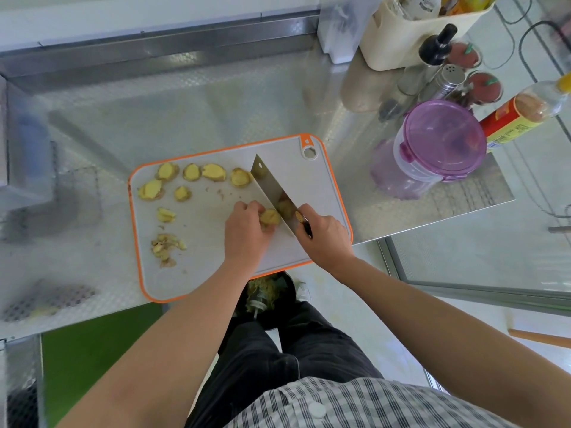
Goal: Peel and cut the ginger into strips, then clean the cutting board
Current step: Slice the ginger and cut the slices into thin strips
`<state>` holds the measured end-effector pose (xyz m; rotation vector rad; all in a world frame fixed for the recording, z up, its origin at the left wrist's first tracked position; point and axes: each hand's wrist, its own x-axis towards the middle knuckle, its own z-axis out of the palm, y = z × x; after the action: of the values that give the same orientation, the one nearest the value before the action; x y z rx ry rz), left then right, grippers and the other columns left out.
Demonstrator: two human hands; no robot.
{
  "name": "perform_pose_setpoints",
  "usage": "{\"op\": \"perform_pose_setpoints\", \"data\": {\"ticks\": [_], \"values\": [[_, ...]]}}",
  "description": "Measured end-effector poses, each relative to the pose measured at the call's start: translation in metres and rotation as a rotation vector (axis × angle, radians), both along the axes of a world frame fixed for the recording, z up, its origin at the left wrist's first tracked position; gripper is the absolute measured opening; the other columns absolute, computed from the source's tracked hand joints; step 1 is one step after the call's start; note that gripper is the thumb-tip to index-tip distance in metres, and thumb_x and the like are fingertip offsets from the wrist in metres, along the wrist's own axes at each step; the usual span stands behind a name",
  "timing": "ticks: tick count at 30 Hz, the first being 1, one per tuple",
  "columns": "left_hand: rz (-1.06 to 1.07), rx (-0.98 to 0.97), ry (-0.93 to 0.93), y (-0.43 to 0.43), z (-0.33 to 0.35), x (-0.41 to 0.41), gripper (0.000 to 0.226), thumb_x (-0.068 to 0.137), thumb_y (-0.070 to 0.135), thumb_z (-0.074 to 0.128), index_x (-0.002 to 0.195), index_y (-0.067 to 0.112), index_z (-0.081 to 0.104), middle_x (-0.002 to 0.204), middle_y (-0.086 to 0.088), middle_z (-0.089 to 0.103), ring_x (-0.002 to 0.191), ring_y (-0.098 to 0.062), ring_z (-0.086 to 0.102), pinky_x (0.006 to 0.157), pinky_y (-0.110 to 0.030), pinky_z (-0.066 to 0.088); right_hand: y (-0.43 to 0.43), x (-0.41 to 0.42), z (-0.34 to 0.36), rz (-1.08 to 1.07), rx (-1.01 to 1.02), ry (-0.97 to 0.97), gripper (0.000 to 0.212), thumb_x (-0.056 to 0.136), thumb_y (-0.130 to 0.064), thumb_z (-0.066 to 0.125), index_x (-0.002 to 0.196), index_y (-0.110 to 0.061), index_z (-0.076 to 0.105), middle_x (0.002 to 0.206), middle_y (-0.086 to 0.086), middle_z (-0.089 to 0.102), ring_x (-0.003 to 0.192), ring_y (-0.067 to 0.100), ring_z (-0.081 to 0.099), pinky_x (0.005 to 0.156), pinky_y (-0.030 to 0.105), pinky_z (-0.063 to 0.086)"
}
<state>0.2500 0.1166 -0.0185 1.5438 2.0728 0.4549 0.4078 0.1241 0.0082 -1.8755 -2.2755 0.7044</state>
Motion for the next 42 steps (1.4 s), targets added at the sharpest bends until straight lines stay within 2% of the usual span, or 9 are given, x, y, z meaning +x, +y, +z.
{"op": "perform_pose_setpoints", "data": {"ticks": [9,13,20,25,30,32,36,38,42], "values": [[-0.023,0.033,0.000,0.000,0.001,0.005,0.029,0.083,0.024,0.072,0.110,0.016,0.067,0.098,-0.008,0.053,0.081,-0.028,0.057,0.077,-0.034,0.046,0.002,0.006,-0.002,-0.004,-0.017,0.065,0.011,0.094,-0.023,0.044,0.101,-0.016,0.049,0.063,0.009,0.055,0.057,0.032,0.043,0.046,0.029,0.025],[-0.051,0.080,0.039,-0.001,0.002,0.005,0.043,0.081,0.024,0.074,0.120,0.013,0.061,0.102,-0.007,0.049,0.082,-0.024,0.055,0.074,-0.031,0.046,0.002,0.008,-0.003,-0.011,-0.029,0.100,0.009,0.092,-0.020,0.045,0.098,-0.016,0.050,0.061,0.009,0.053,0.055,0.031,0.041,0.049,0.030,0.029],[-0.183,0.042,0.198,0.004,0.001,0.008,0.020,0.081,0.020,0.068,0.098,0.010,0.068,0.091,-0.007,0.052,0.087,-0.026,0.052,0.066,-0.037,0.047,0.004,0.010,-0.003,-0.014,-0.029,0.105,0.006,0.091,-0.020,0.045,0.093,-0.015,0.048,0.056,0.004,0.046,0.055,0.032,0.040,0.047,0.030,0.025],[-0.249,0.109,0.230,0.003,0.000,-0.003,0.019,0.081,0.016,0.068,0.098,0.008,0.071,0.088,-0.008,0.055,0.086,-0.026,0.054,0.062,-0.035,0.046,0.007,0.012,-0.005,-0.021,-0.028,0.115,0.007,0.091,-0.020,0.045,0.095,-0.017,0.049,0.056,0.006,0.049,0.054,0.033,0.044,0.049,0.031,0.031],[-0.293,0.141,0.238,0.003,0.003,-0.007,0.034,0.077,0.030,0.075,0.104,0.012,0.066,0.090,-0.007,0.054,0.088,-0.026,0.054,0.060,-0.037,0.051,0.008,0.012,-0.006,-0.024,-0.038,0.123,0.006,0.091,-0.019,0.045,0.094,-0.016,0.050,0.054,0.004,0.045,0.052,0.031,0.042,0.049,0.033,0.035],[-0.322,0.115,0.267,0.004,0.003,-0.007,0.034,0.076,0.028,0.076,0.104,0.012,0.066,0.093,-0.007,0.054,0.090,-0.025,0.054,0.061,-0.036,0.050,0.009,0.012,-0.005,-0.021,-0.040,0.128,0.006,0.091,-0.020,0.045,0.093,-0.016,0.049,0.053,0.002,0.042,0.052,0.031,0.041,0.049,0.032,0.033],[-0.330,0.139,0.263,0.007,0.004,-0.011,0.021,0.079,0.021,0.074,0.097,0.013,0.072,0.089,-0.005,0.054,0.085,-0.024,0.054,0.056,-0.032,0.045,0.010,0.013,-0.003,-0.010,-0.043,0.135,0.010,0.092,-0.021,0.045,0.095,-0.014,0.050,0.055,0.004,0.047,0.053,0.032,0.045,0.048,0.035,0.038],[-0.344,0.166,0.263,0.009,0.005,-0.014,0.022,0.077,0.021,0.076,0.098,0.015,0.073,0.088,-0.003,0.055,0.084,-0.023,0.055,0.055,-0.028,0.041,0.011,0.013,-0.003,-0.004,-0.037,0.126,0.010,0.092,-0.021,0.046,0.097,-0.014,0.051,0.057,0.007,0.050,0.053,0.033,0.046,0.048,0.035,0.039],[-0.373,0.115,0.229,0.011,0.006,-0.015,0.030,0.078,0.021,0.075,0.107,0.018,0.072,0.097,-0.003,0.056,0.092,-0.023,0.055,0.060,-0.032,0.048,0.011,0.014,-0.002,0.011,-0.038,0.115,0.011,0.091,-0.021,0.047,0.098,-0.015,0.053,0.059,0.009,0.057,0.054,0.033,0.049,0.048,0.036,0.042]]}}
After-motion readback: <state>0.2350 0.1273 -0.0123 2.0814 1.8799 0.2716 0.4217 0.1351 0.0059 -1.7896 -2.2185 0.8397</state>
